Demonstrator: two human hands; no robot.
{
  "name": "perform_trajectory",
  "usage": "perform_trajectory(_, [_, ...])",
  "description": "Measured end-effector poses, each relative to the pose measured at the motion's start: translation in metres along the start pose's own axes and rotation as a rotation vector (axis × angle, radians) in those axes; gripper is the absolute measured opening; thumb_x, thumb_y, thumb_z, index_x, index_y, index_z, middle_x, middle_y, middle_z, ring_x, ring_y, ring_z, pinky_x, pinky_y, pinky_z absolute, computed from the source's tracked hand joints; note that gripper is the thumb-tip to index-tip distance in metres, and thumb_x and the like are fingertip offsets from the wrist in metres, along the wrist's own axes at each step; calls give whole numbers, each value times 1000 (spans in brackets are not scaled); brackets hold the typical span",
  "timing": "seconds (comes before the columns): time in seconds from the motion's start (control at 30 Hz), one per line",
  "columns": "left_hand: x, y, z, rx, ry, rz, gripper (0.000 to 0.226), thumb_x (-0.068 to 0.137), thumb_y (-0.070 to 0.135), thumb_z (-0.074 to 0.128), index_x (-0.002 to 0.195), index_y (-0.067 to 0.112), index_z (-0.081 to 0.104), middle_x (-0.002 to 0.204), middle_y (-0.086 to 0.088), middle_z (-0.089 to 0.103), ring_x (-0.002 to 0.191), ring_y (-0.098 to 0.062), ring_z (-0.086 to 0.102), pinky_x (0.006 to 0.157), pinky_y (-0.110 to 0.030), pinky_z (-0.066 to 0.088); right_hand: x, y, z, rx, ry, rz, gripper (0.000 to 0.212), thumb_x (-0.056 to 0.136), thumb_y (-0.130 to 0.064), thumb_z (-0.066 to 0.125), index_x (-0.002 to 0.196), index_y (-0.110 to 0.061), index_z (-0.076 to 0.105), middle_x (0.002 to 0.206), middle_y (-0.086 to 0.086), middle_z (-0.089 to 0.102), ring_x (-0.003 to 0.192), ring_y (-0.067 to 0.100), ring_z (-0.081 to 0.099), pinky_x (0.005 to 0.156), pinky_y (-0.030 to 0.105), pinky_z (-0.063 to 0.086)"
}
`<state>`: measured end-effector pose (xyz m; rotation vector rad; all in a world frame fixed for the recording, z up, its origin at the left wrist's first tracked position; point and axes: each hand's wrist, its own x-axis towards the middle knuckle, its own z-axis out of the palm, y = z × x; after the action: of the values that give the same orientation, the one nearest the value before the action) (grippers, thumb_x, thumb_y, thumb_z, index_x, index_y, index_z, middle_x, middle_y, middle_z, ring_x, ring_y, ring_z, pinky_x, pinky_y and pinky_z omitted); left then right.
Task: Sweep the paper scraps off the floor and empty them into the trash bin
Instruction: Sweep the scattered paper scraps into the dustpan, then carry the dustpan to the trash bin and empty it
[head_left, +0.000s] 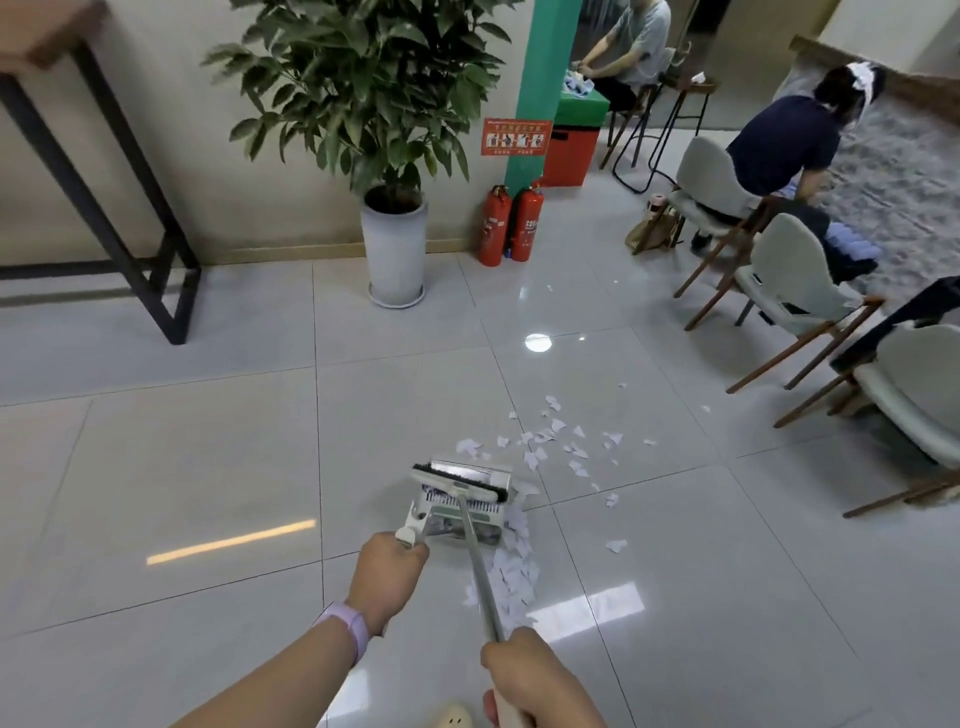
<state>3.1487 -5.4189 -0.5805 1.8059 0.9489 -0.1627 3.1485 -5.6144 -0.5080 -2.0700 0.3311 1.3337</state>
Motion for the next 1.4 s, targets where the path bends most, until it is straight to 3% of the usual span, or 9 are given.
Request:
perform_trajectory(0.1, [1,-14,-39,-25,31,-10,24,82,14,60,61,11,49,52,-2,45,47,-23,39,46,-32,34,0,-16,21,-52,-6,-6,41,82,-19,47,118,1,49,78,16,65,38,18,58,49,21,45])
perform_trajectory(0.2, [0,-28,-86,-71,88,-10,23,83,13,59,62,11,49,54,-2,45,49,-23,39,48,-30,33,-3,-43,49,-14,-55,16,40,88,-17,50,124,-1,42,63,15,62,43,26,60,50,28,51])
perform_trajectory(0.33, [-6,-44,-151,-133,200,-12,25,86,12,60,63,9,50,56,-4,47,52,-23,41,49,-30,31,-13,-92,95,-32,-108,7,36,91,-18,54,122,-3,45,61,14,58,43,25,57,51,30,51])
perform_trajectory(0.7, [-40,-108,-369,-439,632,-30,35,89,20,60,58,12,47,51,-3,44,49,-25,39,47,-28,36,-77,-284,248,-384,-176,-345,15,92,-18,52,98,-4,50,58,12,53,36,20,49,42,20,41])
perform_trajectory(0.9, [-73,-150,-479,-395,875,-19,39,91,31,60,58,14,48,51,3,48,51,-20,44,49,-29,31,-136,-364,367,-561,-312,-491,13,94,-16,48,86,-6,49,53,9,50,34,17,45,39,17,37])
perform_trajectory(1.1, [-102,-154,-604,-459,1188,-13,45,90,33,61,52,17,42,50,5,43,55,-22,44,48,-28,29,-203,-448,485,-759,-384,-653,15,97,-20,48,90,-6,51,52,7,52,33,16,48,37,16,38])
perform_trajectory(1.2, [-113,-170,-651,-431,1299,-45,46,89,36,61,52,14,44,50,3,46,53,-22,45,47,-26,29,-220,-476,533,-832,-464,-666,16,97,-21,47,92,-6,50,53,7,52,34,17,49,39,18,41])
perform_trajectory(1.4, [-112,-207,-737,-443,1555,-149,44,92,32,61,57,6,54,49,0,53,48,-17,44,48,-28,33,-238,-525,643,-787,-783,-657,16,99,-21,50,100,-5,49,61,9,54,38,19,53,40,21,44])
